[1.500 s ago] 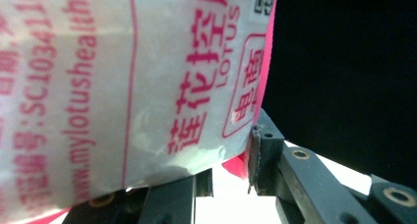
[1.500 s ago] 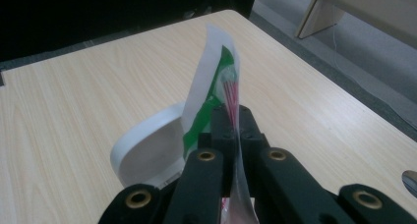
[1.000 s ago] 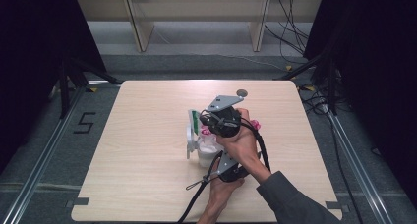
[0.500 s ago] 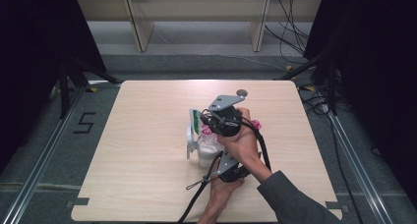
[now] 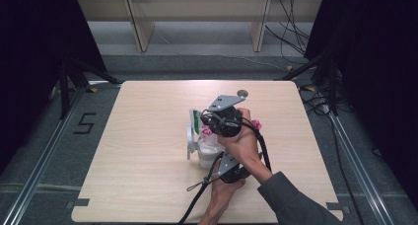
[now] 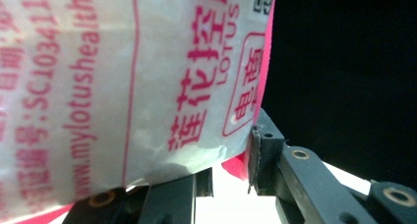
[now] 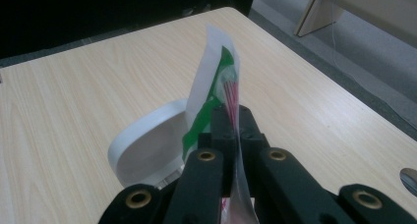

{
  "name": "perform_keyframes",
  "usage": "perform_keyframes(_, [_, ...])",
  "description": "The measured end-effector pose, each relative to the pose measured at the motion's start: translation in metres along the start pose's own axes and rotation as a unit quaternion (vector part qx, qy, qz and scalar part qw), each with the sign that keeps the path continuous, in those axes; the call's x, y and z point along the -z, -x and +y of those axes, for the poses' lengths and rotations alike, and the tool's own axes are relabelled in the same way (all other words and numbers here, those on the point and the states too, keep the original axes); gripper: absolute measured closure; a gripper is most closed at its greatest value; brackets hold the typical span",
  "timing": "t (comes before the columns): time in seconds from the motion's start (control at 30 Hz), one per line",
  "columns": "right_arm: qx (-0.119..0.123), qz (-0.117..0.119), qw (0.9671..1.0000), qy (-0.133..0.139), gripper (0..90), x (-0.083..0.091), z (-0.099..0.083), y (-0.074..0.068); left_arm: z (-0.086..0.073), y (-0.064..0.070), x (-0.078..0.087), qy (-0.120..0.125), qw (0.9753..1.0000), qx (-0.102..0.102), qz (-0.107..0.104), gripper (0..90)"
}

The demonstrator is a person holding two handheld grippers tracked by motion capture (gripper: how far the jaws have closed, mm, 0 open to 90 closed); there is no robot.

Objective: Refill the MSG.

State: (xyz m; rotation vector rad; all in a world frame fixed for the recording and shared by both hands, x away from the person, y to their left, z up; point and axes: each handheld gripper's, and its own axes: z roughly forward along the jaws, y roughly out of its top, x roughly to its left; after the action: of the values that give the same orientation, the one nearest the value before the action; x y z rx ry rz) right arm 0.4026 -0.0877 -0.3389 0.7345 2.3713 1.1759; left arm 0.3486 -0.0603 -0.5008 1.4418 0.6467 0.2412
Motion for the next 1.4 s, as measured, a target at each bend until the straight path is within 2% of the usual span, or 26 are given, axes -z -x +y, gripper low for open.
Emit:
perform_keyframes(0.03, [-0.002,0.0,1.0,0.0,90.0,0.0,0.0,0.0,0.0,0.005,-0.003,0.025,0.9991,0.031,-0.01,75.0])
perform_keyframes(0.07, [-0.001,0.004,1.0,-0.006,90.0,0.001,0.001,0.001,0.0,0.001,0.0,0.002,1.0,0.001,-0.002,74.9])
perform_keyframes(0.1, [-0.001,0.001,1.0,0.001,90.0,0.001,0.001,0.0,0.0,0.003,-0.002,0.017,0.9997,0.017,-0.003,75.0])
perform_keyframes(0.17, [-0.001,0.003,1.0,0.001,90.0,0.001,0.002,-0.001,0.001,0.002,-0.001,0.013,0.9999,0.009,-0.002,75.0])
perform_keyframes(0.27, [0.003,0.005,1.0,-0.004,90.0,0.001,0.002,0.0,0.001,0.002,-0.001,0.011,0.9999,0.008,-0.002,75.0])
perform_keyframes(0.3, [0.001,0.005,1.0,-0.005,90.0,0.002,0.002,0.0,0.0,0.003,-0.002,0.017,0.9997,0.015,-0.005,75.0])
perform_keyframes(0.37, [-0.002,0.003,1.0,0.001,90.0,0.001,0.002,0.0,0.001,0.0,0.0,0.001,1.0,-0.002,-0.001,75.0])
perform_keyframes(0.43, [0.008,0.004,1.0,-0.003,90.0,0.001,0.002,0.002,0.001,0.0,0.0,0.0,1.0,-0.001,-0.001,75.0])
perform_keyframes(0.53, [0.006,0.005,1.0,-0.005,90.0,0.001,0.002,0.001,0.001,0.0,0.0,0.001,1.0,-0.002,-0.001,75.0])
perform_keyframes(0.57, [0.004,0.006,1.0,-0.006,90.0,0.001,0.002,0.001,0.001,0.0,-0.001,0.007,1.0,0.004,0.0,75.0])
perform_keyframes(0.6, [0.008,0.005,1.0,-0.002,90.0,0.001,0.002,0.002,0.001,-0.001,0.0,-0.002,1.0,-0.005,0.001,75.0])
perform_keyframes(0.73, [0.003,0.006,1.0,0.006,90.0,0.003,0.001,0.004,0.001,0.0,-0.001,-0.003,1.0,-0.005,0.003,75.0])
perform_keyframes(0.77, [-0.001,0.005,0.9999,0.01,90.0,0.004,0.001,0.003,0.001,-0.002,0.0,-0.011,0.9998,-0.015,0.005,75.0])
perform_keyframes(0.83, [-0.003,0.008,0.9999,0.011,90.0,0.005,0.0,0.004,0.001,-0.003,0.002,-0.027,0.9994,-0.018,0.01,75.0])
perform_keyframes(0.9, [-0.011,0.013,0.9998,0.012,90.0,0.006,-0.001,0.006,0.001,-0.004,0.002,-0.032,0.9991,-0.022,0.015,74.9])
perform_keyframes(0.93, [-0.022,0.014,0.9996,0.01,90.0,0.008,-0.001,0.005,0.002,-0.007,0.004,-0.033,0.9978,-0.047,0.035,74.8])
perform_keyframes(1.0, [-0.026,0.014,0.9994,0.019,90.0,0.009,-0.003,0.006,0.001,-0.007,0.005,-0.037,0.9974,-0.049,0.037,74.8])
perform_keyframes(1.03, [-0.018,0.014,0.9995,0.022,90.0,0.01,-0.003,0.008,0.001,-0.007,0.005,-0.037,0.9974,-0.049,0.037,74.7])
perform_keyframes(1.1, [-0.032,0.016,0.9991,0.022,90.0,0.013,-0.004,0.007,0.0,-0.007,0.006,-0.04,0.9972,-0.049,0.039,74.5])
perform_keyframes(1.23, [-0.037,0.019,0.9986,0.032,90.0,0.017,-0.007,0.009,-0.002,-0.008,0.006,-0.042,0.997,-0.05,0.041,73.5])
perform_keyframes(1.27, [-0.036,0.016,0.9983,0.043,90.0,0.018,-0.008,0.01,-0.003,-0.008,0.007,-0.043,0.997,-0.05,0.042,73.2])
perform_keyframes(1.33, [-0.043,0.022,0.9979,0.044,90.0,0.022,-0.01,0.011,-0.003,-0.009,0.007,-0.049,0.9965,-0.052,0.043,72.7])
perform_keyframes(1.37, [-0.031,0.024,0.9978,0.053,90.0,0.022,-0.011,0.013,-0.003,-0.009,0.007,-0.048,0.9965,-0.052,0.044,72.5])
perform_keyframes(1.4, [-0.037,0.022,0.9976,0.054,90.0,0.023,-0.011,0.013,-0.003,-0.009,0.007,-0.049,0.9963,-0.052,0.046,72.5])
